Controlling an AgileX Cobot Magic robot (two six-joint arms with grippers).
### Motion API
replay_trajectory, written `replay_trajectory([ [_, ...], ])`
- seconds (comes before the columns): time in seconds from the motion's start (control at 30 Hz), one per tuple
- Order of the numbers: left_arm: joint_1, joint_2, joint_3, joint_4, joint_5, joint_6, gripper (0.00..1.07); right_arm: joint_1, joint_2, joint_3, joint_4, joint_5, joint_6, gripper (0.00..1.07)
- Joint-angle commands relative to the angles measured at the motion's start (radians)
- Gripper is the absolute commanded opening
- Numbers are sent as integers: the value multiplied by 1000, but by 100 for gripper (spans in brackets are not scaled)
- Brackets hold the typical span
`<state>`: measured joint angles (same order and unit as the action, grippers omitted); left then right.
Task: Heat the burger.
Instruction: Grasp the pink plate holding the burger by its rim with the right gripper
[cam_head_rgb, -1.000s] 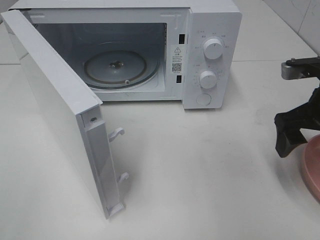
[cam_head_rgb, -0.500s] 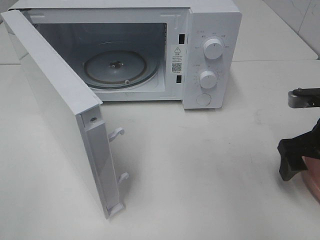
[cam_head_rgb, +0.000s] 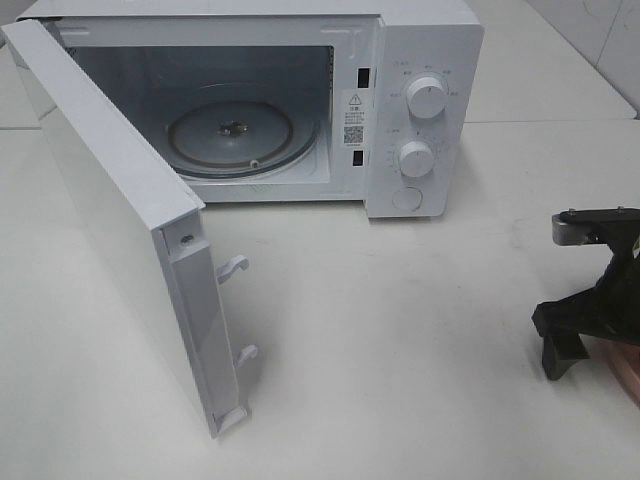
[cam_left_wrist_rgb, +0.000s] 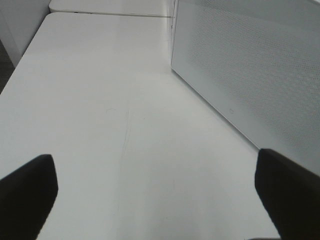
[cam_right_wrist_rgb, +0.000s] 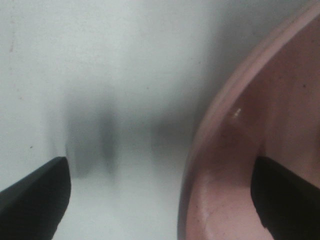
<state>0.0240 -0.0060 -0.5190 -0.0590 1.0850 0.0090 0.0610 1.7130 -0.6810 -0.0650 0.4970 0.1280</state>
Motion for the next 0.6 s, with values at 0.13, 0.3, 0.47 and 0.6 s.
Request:
replay_trajectory([
  [0.13, -4, -15, 2, 3, -13, 0, 100, -9, 11, 6, -44, -9, 24, 80],
  [0.3, -4, -15, 2, 3, -13, 0, 100, -9, 11, 10, -102, -4, 89, 55],
  [0.47, -4, -15, 2, 3, -13, 0, 100, -9, 11, 27, -168, -13, 114, 22],
  [0.6, -4, -15, 2, 3, -13, 0, 100, -9, 11, 38, -173, -40, 126, 6],
])
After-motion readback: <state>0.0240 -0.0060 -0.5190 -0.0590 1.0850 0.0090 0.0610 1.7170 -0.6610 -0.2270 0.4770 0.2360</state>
